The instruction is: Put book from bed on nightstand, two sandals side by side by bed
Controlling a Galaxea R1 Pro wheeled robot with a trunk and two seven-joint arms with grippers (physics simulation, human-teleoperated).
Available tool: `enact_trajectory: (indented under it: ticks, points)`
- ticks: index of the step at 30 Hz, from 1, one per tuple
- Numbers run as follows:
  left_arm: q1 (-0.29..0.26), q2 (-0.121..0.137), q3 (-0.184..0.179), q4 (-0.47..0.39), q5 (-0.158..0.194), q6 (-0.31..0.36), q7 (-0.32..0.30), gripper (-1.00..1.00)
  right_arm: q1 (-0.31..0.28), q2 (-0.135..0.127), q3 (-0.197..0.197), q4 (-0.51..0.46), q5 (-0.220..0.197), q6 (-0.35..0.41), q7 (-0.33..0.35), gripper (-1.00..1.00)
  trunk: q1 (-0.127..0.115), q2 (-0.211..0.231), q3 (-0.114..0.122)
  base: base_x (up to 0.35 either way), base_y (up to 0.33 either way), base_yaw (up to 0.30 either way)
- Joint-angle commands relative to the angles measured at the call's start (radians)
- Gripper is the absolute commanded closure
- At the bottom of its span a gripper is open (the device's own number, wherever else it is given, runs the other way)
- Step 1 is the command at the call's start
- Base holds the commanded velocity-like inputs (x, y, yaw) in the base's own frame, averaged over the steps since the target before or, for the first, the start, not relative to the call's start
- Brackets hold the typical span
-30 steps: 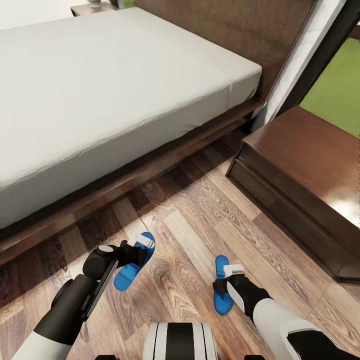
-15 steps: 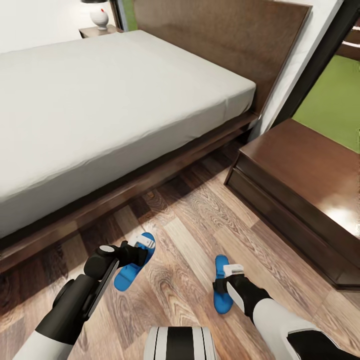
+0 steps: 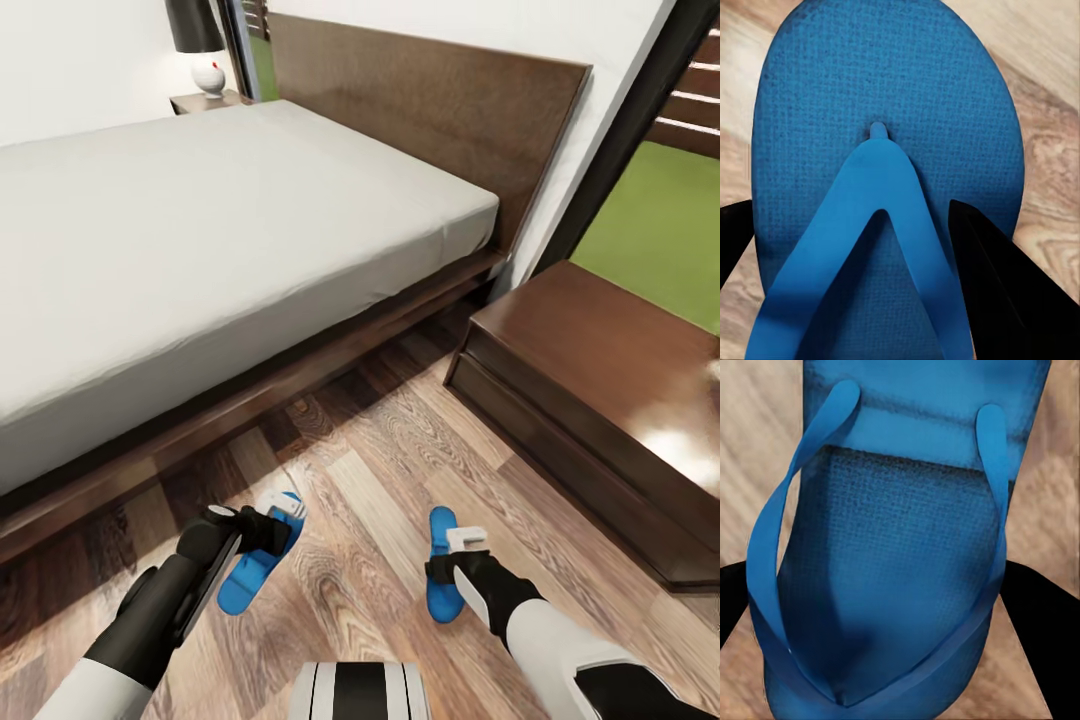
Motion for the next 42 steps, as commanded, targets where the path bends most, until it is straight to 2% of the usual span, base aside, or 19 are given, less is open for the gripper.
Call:
enact_trajectory:
  ticks: [1, 7, 17, 20, 25, 29, 36, 42]
  points:
    - [0.000, 0.001, -0.001, 0.004, -0.011, 0.002, -0.009, 1.00, 0.001, -0.001, 0.007, -0.002, -0.003, 0.006, -0.005, 1.00, -0.001, 0.000, 0.004, 0.000, 0.000, -0.143]
    - [-0.002, 0.000, -0.003, 0.026, -0.013, 0.001, -0.009, 1.00, 0.003, -0.016, 0.006, -0.001, -0.006, 0.002, -0.004, 1.00, -0.003, 0.001, 0.033, 0.000, 0.000, -0.201]
    - [-0.002, 0.000, 0.000, 0.036, -0.014, 0.003, -0.007, 1.00, 0.005, -0.021, 0.009, -0.001, -0.002, -0.050, -0.003, 1.00, -0.008, 0.004, 0.074, 0.000, 0.000, -0.047]
    - [-0.002, -0.001, 0.001, 0.101, -0.011, -0.006, -0.006, 1.00, 0.005, -0.021, 0.010, 0.000, -0.002, -0.052, -0.002, 1.00, -0.009, 0.004, 0.086, 0.000, 0.000, -0.004]
    - [-0.011, -0.001, 0.006, 0.309, -0.008, -0.112, -0.005, 1.00, 0.005, -0.020, 0.013, 0.000, -0.002, -0.053, 0.000, 1.00, -0.011, 0.006, 0.105, 0.000, 0.000, -0.001]
    - [-0.018, -0.001, 0.010, 0.414, -0.004, -0.166, -0.005, 1.00, 0.005, -0.018, 0.015, 0.000, -0.002, -0.054, 0.001, 1.00, -0.013, 0.007, 0.121, 0.000, 0.000, 0.000]
    - [-0.021, 0.001, 0.014, 0.460, 0.000, -0.190, -0.005, 1.00, 0.005, -0.019, 0.016, 0.000, -0.002, -0.052, 0.003, 1.00, -0.016, 0.008, 0.148, 0.000, 0.000, 0.000]
    - [-0.022, 0.007, 0.015, 0.462, 0.002, -0.192, -0.003, 1.00, 0.005, -0.027, 0.015, 0.000, 0.002, -0.052, 0.056, 1.00, -0.019, 0.010, 0.171, 0.000, 0.000, 0.000]
